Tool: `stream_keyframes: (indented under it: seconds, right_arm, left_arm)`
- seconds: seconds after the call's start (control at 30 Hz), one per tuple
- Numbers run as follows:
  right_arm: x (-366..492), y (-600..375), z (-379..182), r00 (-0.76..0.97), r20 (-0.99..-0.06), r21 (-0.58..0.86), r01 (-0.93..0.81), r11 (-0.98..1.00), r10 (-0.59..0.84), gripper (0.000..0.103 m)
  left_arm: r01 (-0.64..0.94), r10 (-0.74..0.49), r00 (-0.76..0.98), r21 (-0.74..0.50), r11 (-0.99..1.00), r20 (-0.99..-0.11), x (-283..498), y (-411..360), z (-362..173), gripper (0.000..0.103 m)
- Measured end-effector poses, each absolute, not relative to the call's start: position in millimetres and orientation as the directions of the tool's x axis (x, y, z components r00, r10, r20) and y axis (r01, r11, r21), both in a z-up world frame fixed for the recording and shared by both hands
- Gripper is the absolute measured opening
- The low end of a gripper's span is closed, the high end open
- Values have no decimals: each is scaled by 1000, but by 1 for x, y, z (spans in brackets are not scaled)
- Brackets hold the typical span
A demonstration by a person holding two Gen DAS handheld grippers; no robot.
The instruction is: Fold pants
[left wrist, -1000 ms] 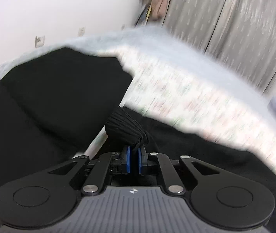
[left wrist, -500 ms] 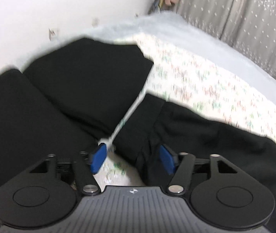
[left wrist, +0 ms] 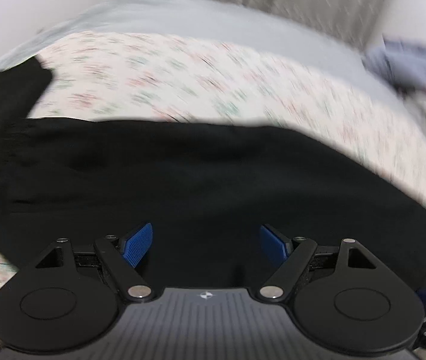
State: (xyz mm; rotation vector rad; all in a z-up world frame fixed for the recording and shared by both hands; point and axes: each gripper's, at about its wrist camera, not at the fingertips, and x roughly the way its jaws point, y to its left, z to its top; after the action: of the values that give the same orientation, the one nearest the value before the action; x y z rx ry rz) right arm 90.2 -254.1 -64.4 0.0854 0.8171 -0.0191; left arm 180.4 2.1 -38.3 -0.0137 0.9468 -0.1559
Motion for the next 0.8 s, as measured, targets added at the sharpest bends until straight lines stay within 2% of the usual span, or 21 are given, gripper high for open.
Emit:
stream_keyframes:
  seconds: [0.1, 0.17, 0.2, 0.37, 0.53, 0.63, 0.8]
  right_arm:
    - [86, -248, -78, 652, -759, 42, 34, 999, 10, 58]
    - [81, -249, -76, 642, -766, 26, 13, 1000, 11, 58]
    - [78, -251, -78, 637, -770, 40, 11, 999, 24, 58]
    - [69, -270, -83, 605, -792, 77, -29, 997, 79, 58]
    - [57, -263, -81, 603, -795, 32, -60, 998, 62, 59]
    - [56, -262, -76, 627, -776, 40, -53, 998, 65, 59]
    - [60, -272, -55, 713, -692, 140, -25, 990, 116, 64]
  left_arm:
    - [220, -139, 537, -22, 975, -832, 166, -29, -73, 90]
    - [217, -116, 587, 18, 976, -801, 153, -35, -82, 98]
    - [220, -117, 595, 21, 975, -795, 151, -36, -83, 98]
    - [209, -158, 570, -44, 977, -807, 152, -28, -79, 98]
    - [209, -166, 564, -54, 976, -809, 147, -31, -76, 98]
    - [191, -181, 581, -83, 978, -794, 153, -17, -67, 97]
    - [89, -51, 654, 9, 996, -755, 163, 29, -65, 97]
